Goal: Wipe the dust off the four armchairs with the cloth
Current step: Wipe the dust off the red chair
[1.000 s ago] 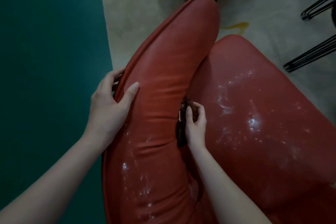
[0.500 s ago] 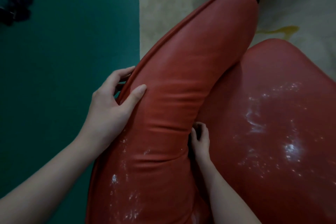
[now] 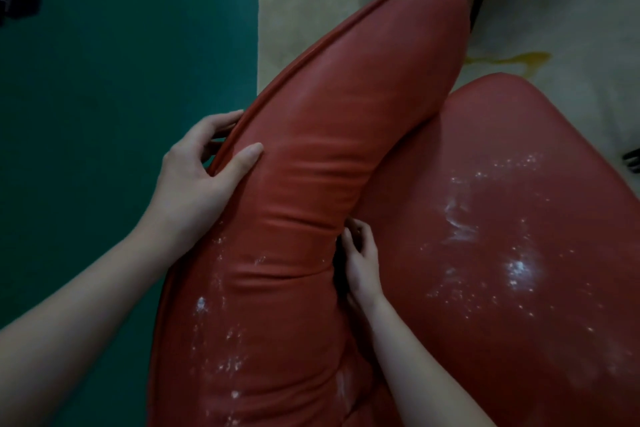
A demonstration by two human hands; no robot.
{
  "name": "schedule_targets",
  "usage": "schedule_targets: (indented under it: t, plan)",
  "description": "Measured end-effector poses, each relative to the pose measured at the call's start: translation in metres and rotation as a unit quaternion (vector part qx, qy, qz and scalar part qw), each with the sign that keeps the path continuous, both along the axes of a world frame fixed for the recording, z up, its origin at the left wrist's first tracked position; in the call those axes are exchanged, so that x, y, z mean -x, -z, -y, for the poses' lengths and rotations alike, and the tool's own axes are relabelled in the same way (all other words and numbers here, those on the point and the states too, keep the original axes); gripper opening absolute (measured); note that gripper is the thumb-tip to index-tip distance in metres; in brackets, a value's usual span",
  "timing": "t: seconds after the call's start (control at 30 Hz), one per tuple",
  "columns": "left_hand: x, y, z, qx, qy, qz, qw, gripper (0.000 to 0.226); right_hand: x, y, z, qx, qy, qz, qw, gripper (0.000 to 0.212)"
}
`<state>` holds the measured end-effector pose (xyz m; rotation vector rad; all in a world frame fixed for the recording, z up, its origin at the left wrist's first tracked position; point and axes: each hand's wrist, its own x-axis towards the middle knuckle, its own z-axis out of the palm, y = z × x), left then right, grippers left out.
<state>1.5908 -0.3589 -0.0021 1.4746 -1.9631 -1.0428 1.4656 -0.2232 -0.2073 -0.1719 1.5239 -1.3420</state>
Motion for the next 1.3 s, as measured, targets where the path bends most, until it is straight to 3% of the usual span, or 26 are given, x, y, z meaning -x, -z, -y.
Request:
schedule_targets:
  t: [0.47, 0.73, 1.0, 1.3]
  plan:
    - [0.001, -0.001, 0.000, -0.001, 0.006, 0.004, 1.000, 0.049, 0.002, -0.085, -0.026, 0.055, -0.016, -0.028, 0.998, 0.013]
    - [0.001, -0.002, -0.001, -0.002, 0.004, 0.008, 1.000, 0.059, -0.004, -0.110, -0.036, 0.058, -0.022, -0.090, 0.994, 0.018]
    - [0.000, 0.000, 0.000, -0.018, -0.001, -0.006, 1.000, 0.062, -0.007, -0.139, -0.044, 0.076, -0.015, -0.163, 0.984, 0.010]
    - [-0.001, 0.000, 0.001, -0.022, -0.013, -0.046, 0.999, 0.035, -0.018, -0.178, -0.044, 0.067, -0.010, -0.228, 0.971, 0.014]
